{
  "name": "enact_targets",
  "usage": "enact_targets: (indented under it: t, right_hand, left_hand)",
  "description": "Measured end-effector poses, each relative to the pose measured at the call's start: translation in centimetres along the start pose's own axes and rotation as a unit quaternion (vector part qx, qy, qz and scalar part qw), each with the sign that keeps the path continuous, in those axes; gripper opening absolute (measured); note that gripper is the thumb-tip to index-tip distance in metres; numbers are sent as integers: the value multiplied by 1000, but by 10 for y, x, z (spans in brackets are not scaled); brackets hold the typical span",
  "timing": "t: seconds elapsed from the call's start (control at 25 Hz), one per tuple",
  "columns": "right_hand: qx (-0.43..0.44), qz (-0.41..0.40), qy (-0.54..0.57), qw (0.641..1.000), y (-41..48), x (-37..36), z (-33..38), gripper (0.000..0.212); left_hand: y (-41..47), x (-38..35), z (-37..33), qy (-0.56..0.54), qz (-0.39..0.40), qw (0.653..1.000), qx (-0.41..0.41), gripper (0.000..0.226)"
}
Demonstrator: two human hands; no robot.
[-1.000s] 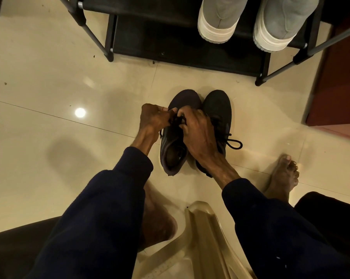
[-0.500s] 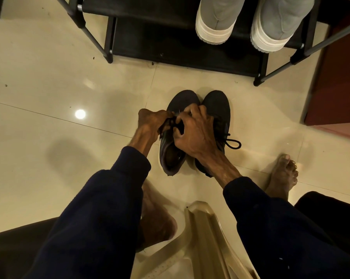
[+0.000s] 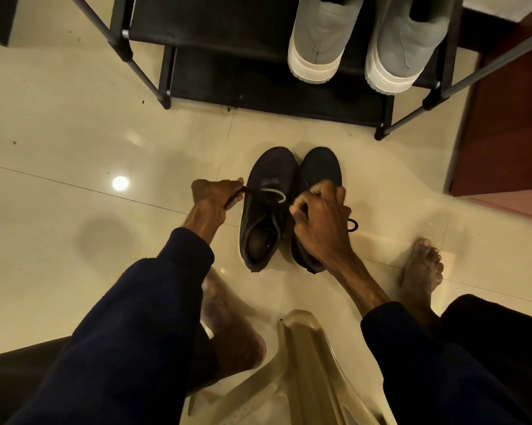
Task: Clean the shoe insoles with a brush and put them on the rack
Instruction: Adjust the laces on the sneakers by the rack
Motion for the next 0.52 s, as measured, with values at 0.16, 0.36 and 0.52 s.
enact_targets:
  t: [0.16, 0.36, 0.52]
  right_hand:
    - [-16, 16, 70, 997, -14, -11, -11, 11]
    - [-99, -65, 147, 982, -47, 6, -45, 14]
    - [-154, -62, 235, 958, -78, -4, -57, 31]
  left_hand:
    - [-7, 3, 22, -6, -41, 998, -39, 29]
    - [-52, 30, 37, 80, -100, 985, -114, 45]
    - [-71, 24, 70, 166, -60, 975, -133, 42]
Point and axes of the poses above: each hand's wrist, its own y-axis towards the middle knuckle, its own x-axis out of the back of the hand, z = x × y, the point moved 9 cm from there along y, towards the middle knuckle, and after that the axes turned 7 degrees about -z, right-handed, at the moved point
